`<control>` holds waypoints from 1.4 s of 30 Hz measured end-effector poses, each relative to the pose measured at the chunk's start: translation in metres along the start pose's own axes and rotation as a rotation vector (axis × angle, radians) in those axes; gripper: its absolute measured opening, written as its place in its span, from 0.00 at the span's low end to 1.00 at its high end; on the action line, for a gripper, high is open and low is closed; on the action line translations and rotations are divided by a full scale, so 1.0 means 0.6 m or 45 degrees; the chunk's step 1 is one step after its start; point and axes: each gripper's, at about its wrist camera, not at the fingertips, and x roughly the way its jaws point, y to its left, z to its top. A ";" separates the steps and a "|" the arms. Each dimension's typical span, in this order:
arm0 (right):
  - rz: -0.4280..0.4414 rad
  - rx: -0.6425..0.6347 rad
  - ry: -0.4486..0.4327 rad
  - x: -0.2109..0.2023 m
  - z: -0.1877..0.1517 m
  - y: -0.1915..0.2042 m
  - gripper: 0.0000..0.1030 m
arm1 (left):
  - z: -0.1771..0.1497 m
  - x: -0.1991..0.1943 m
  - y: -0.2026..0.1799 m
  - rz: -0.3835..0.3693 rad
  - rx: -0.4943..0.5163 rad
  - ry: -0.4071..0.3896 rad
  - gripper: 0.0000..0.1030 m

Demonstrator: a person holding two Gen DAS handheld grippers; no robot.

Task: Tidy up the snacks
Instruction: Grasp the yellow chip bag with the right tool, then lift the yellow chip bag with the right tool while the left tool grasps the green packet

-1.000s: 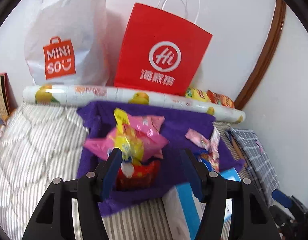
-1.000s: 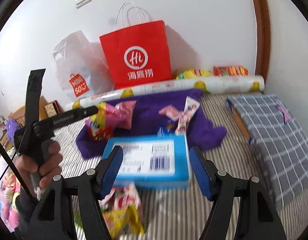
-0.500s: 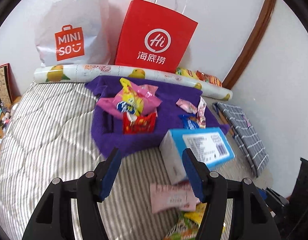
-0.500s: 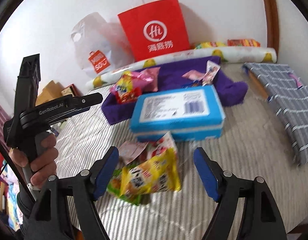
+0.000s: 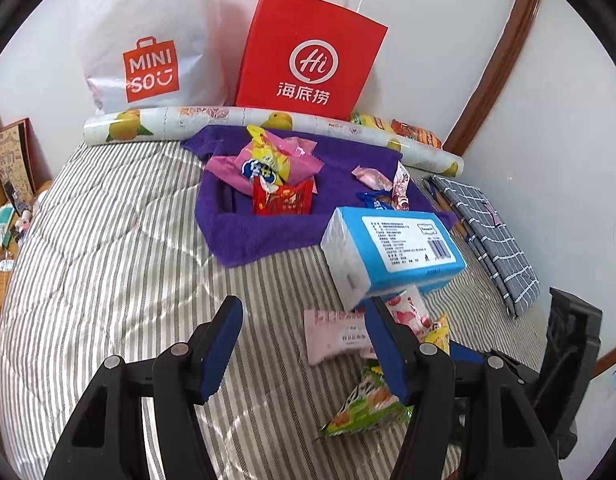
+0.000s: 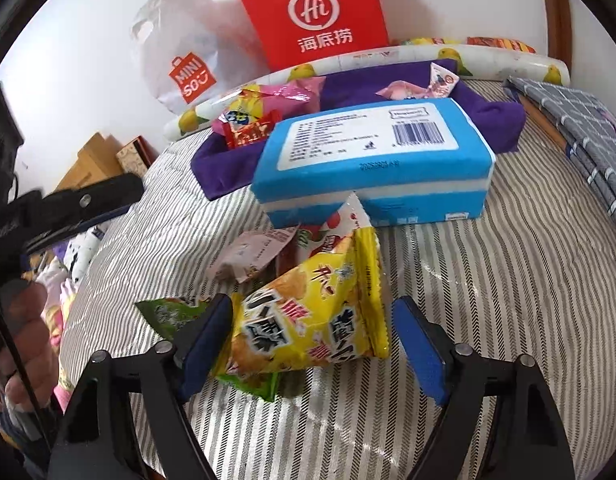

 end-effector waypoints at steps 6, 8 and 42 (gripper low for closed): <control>0.007 -0.008 -0.041 -0.003 -0.003 -0.003 0.66 | -0.020 0.003 0.002 -0.014 -0.018 0.029 0.60; 0.013 -0.026 -0.054 -0.013 -0.003 -0.001 0.59 | -0.029 0.003 -0.002 -0.022 -0.015 0.041 0.60; -0.285 -0.153 -0.224 -0.054 -0.075 -0.116 0.77 | -0.125 0.067 -0.099 -0.004 0.083 0.156 0.48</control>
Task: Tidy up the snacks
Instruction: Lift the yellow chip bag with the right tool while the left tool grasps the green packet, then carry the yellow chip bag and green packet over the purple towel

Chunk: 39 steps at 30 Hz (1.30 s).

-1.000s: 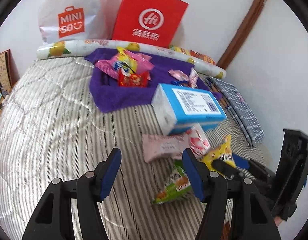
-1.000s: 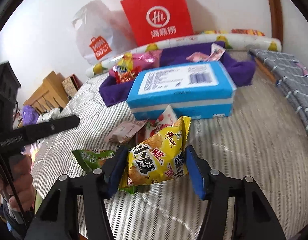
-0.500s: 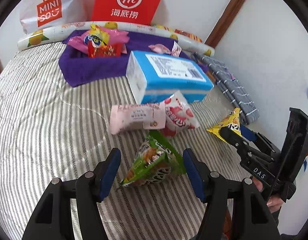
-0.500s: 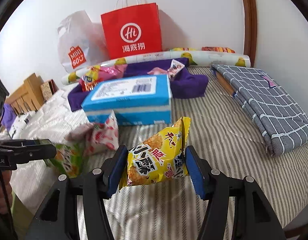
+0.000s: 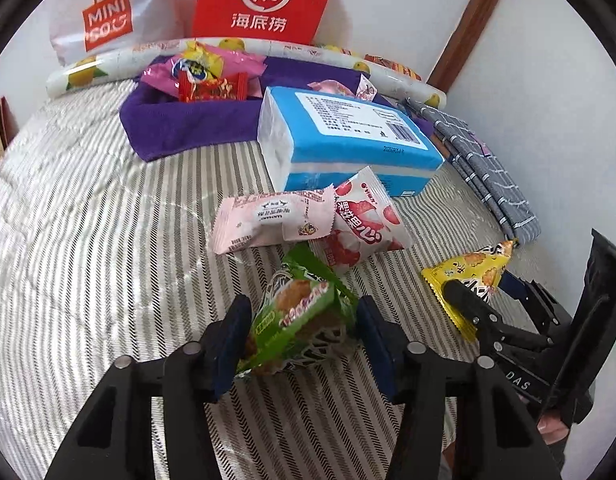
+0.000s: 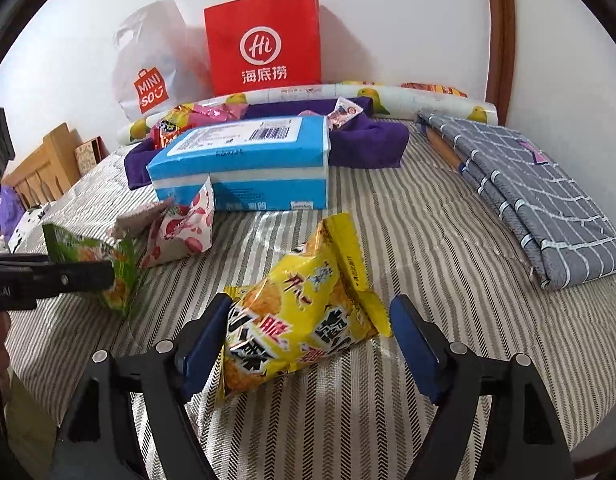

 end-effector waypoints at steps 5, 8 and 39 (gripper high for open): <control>0.018 0.051 0.008 -0.001 -0.002 -0.010 0.70 | 0.000 -0.020 -0.007 0.020 0.037 -0.039 0.43; 0.012 0.060 0.007 -0.006 -0.003 -0.013 0.70 | 0.000 -0.035 -0.008 0.018 0.042 -0.061 0.43; 0.026 0.146 -0.174 -0.146 0.049 -0.020 0.70 | 0.043 -0.105 -0.026 -0.104 -0.031 -0.167 0.43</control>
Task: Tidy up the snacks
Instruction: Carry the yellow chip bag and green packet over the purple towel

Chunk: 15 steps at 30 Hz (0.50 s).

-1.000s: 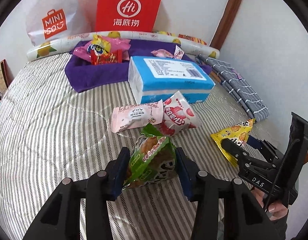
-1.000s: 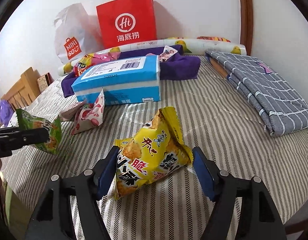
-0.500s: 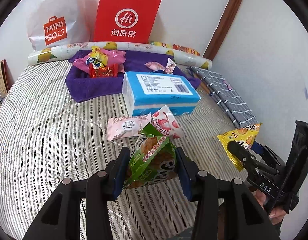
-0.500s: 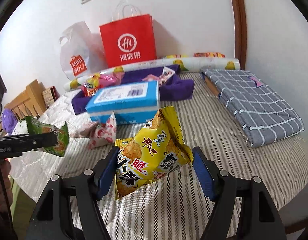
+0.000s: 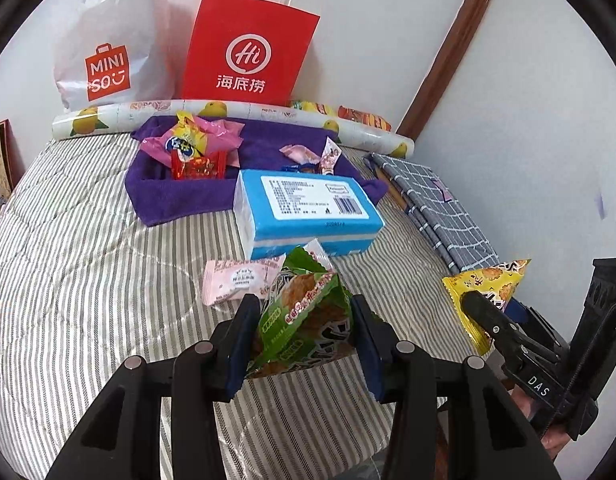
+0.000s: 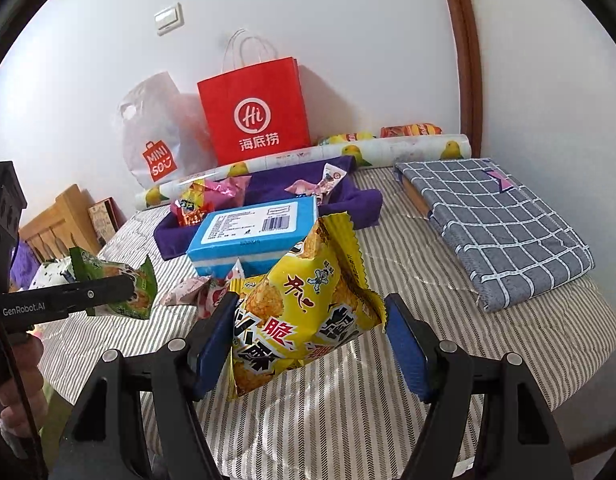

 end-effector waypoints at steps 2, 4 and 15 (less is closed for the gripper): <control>-0.003 0.007 -0.002 -0.001 0.005 -0.001 0.70 | 0.006 -0.001 0.001 0.000 0.000 -0.009 0.43; -0.005 0.019 0.002 0.001 0.013 -0.003 0.70 | 0.011 -0.002 0.002 0.006 0.001 -0.013 0.43; -0.015 0.023 -0.015 0.018 0.074 -0.003 0.70 | 0.064 0.004 0.006 0.000 0.016 -0.052 0.43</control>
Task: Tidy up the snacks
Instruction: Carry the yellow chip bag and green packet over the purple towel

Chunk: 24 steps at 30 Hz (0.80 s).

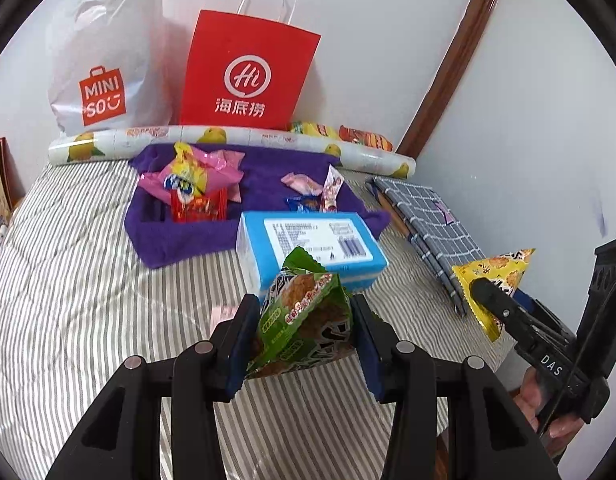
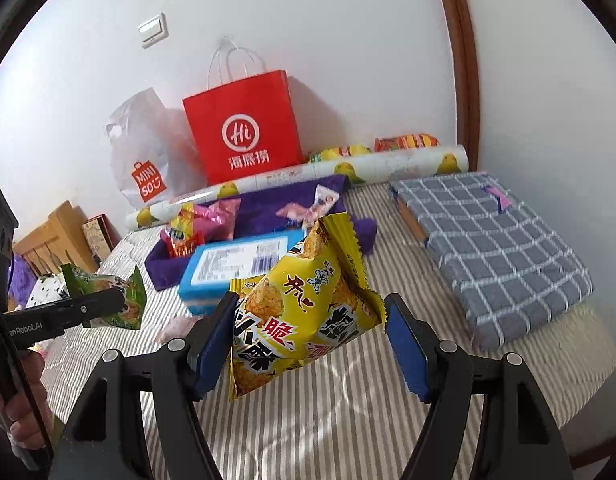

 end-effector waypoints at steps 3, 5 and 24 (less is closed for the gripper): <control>0.010 -0.021 -0.023 0.003 0.025 0.010 0.70 | 0.017 0.005 0.001 -0.001 0.004 -0.009 0.43; 0.019 -0.031 -0.038 0.006 0.040 0.016 0.70 | 0.029 0.008 0.002 0.002 0.009 -0.014 0.43; 0.038 -0.079 -0.038 0.154 0.173 0.067 0.70 | 0.148 0.097 0.065 0.039 -0.036 -0.025 0.43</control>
